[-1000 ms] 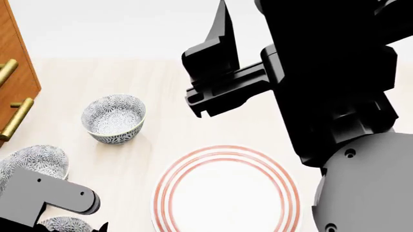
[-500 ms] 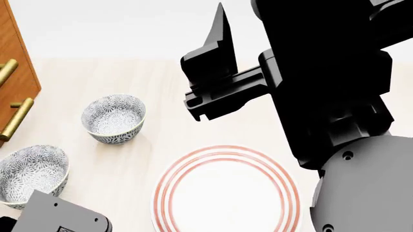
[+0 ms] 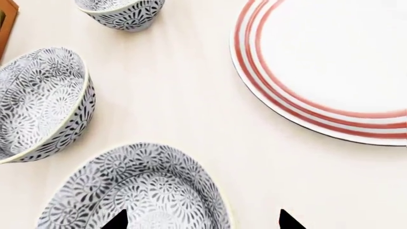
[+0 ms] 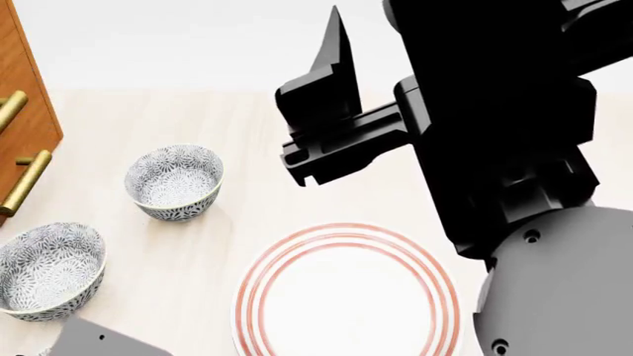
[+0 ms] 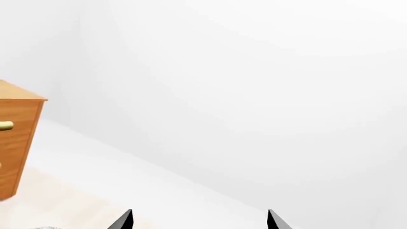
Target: Put the bowl at the front on the plate.
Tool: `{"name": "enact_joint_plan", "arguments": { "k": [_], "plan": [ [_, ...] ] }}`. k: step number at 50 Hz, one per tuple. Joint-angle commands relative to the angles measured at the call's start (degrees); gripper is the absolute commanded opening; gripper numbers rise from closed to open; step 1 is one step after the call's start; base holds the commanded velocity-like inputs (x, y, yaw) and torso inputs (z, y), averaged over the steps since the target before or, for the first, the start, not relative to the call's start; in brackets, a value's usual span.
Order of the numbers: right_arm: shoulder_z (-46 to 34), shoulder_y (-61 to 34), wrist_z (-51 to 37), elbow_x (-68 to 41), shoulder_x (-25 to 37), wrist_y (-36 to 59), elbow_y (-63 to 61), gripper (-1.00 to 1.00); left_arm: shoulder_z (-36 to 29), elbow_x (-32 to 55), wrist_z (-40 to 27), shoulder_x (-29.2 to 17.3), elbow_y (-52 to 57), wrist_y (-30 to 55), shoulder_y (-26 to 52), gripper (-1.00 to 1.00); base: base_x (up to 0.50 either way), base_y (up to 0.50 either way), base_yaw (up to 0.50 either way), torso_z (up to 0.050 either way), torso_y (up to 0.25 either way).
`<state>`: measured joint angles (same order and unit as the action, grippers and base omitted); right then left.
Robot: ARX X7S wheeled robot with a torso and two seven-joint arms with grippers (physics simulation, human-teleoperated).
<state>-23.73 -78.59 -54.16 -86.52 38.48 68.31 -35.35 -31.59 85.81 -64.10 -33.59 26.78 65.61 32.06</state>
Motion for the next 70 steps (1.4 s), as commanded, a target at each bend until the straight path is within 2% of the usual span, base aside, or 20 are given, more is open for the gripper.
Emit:
{"name": "enact_joint_plan", "arguments": {
  "k": [1, 20, 36, 37, 38, 53, 67, 70],
  "plan": [
    [-0.47, -0.08, 0.87, 0.77, -0.06, -0.33, 0.20, 1.00, -1.08, -2.14, 1.12, -0.07, -0.90, -0.55, -1.28, 1.00, 0.00, 0.00, 0.00, 0.000, 0.000],
    [-0.93, 0.58, 1.78, 1.31, -0.21, -1.32, 0.03, 1.00, -3.39, -6.50, 3.86, -0.65, -1.74, -1.63, -3.35, 1.00, 0.00, 0.00, 0.00, 0.000, 0.000],
    [-1.35, 0.42, 1.98, 1.11, 0.22, -1.39, -0.38, 1.00, -3.88, -6.47, 2.54, -0.38, -2.38, -1.92, -4.07, 1.00, 0.00, 0.00, 0.00, 0.000, 0.000],
    [-1.43, 0.38, 1.98, 1.06, 0.25, -1.32, -0.39, 1.00, -3.22, -7.20, 0.98, -0.15, -2.98, -2.76, -4.23, -1.00, 0.00, 0.00, 0.00, 0.000, 0.000],
    [-1.39, 0.43, 1.98, 1.07, 0.29, -1.42, -0.42, 1.00, -2.98, -6.85, 2.61, -0.31, -3.25, -3.20, -4.37, -1.00, 0.00, 0.00, 0.00, 0.000, 0.000],
    [-1.98, 0.23, 3.26, 1.52, -0.02, -1.90, -1.38, 1.00, -2.72, -7.22, 3.05, -0.31, -3.68, -4.91, -5.64, -1.00, 0.00, 0.00, 0.00, 0.000, 0.000],
    [-2.63, -0.30, 4.47, 2.47, -0.15, -2.00, -0.94, 1.00, -5.22, -18.57, 4.32, -1.75, 1.52, -8.42, -4.86, -1.00, 0.00, 0.00, 0.00, -0.001, 0.000],
    [-2.64, -0.38, 4.61, 2.55, -0.07, -2.09, -0.95, 1.00, -5.08, -18.50, 4.12, -1.71, 1.67, -8.48, -4.67, -1.00, 0.00, 0.00, 0.00, 0.000, 0.000]
  ]
}}
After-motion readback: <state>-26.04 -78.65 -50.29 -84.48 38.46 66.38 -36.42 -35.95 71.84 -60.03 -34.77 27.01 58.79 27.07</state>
